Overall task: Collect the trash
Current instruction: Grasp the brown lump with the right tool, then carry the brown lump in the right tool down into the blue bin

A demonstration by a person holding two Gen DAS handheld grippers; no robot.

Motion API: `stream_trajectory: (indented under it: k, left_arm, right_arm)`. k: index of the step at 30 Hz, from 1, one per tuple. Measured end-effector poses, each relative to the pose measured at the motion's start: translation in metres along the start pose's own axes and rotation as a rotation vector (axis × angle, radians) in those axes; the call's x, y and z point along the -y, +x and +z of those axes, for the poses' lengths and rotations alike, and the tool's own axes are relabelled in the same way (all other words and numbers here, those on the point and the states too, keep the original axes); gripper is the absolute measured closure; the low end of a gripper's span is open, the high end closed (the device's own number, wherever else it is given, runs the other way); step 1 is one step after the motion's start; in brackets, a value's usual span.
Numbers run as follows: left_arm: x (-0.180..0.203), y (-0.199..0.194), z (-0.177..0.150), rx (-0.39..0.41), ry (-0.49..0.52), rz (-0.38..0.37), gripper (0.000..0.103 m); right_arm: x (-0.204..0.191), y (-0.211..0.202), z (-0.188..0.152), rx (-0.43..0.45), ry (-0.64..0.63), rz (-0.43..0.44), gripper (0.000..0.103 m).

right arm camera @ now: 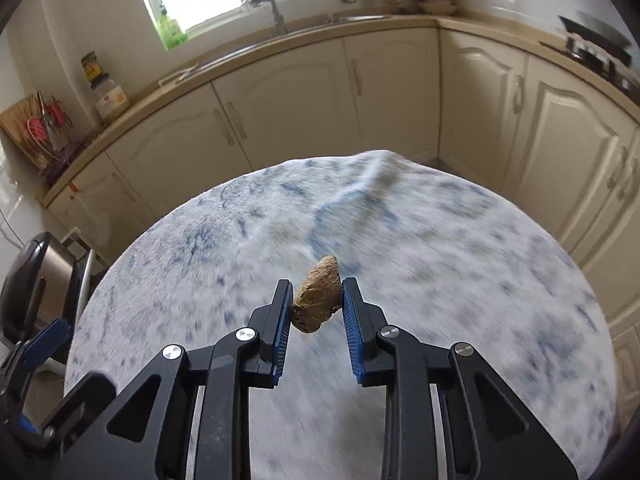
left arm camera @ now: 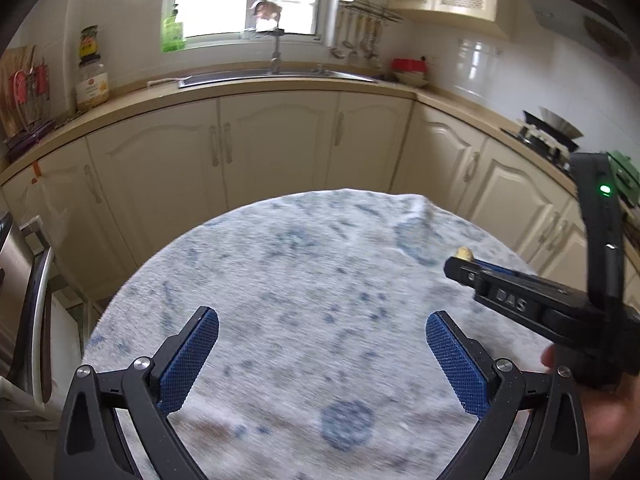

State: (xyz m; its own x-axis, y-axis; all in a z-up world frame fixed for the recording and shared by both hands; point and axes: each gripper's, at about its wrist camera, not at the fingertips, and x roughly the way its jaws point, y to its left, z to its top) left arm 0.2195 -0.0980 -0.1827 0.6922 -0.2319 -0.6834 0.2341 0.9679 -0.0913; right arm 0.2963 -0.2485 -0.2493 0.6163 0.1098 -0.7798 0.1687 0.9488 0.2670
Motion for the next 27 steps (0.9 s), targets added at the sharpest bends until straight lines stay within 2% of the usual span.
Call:
stream_trajectory:
  k: [7, 11, 17, 22, 27]
  left_arm:
    - [0.086, -0.046, -0.037, 0.030, 0.117, -0.108, 0.001]
    - [0.140, -0.074, -0.064, 0.026, 0.181, -0.198, 0.001]
    - [0.221, -0.113, -0.103, 0.045, 0.327, -0.340, 0.001]
    - [0.286, -0.117, -0.133, 0.003, 0.430, -0.436, 0.001]
    - [0.359, -0.099, -0.168, -0.050, 0.548, -0.499, 0.001]
  right_arm:
    - [0.063, -0.123, -0.065, 0.103, 0.116, -0.059, 0.078]
    - [0.103, -0.191, -0.109, 0.156, 0.176, -0.104, 0.078]
    - [0.176, -0.283, -0.182, 0.240, 0.306, -0.229, 0.078]
    - [0.237, -0.328, -0.235, 0.268, 0.420, -0.328, 0.078]
    - [0.297, -0.338, -0.279, 0.252, 0.529, -0.400, 0.078]
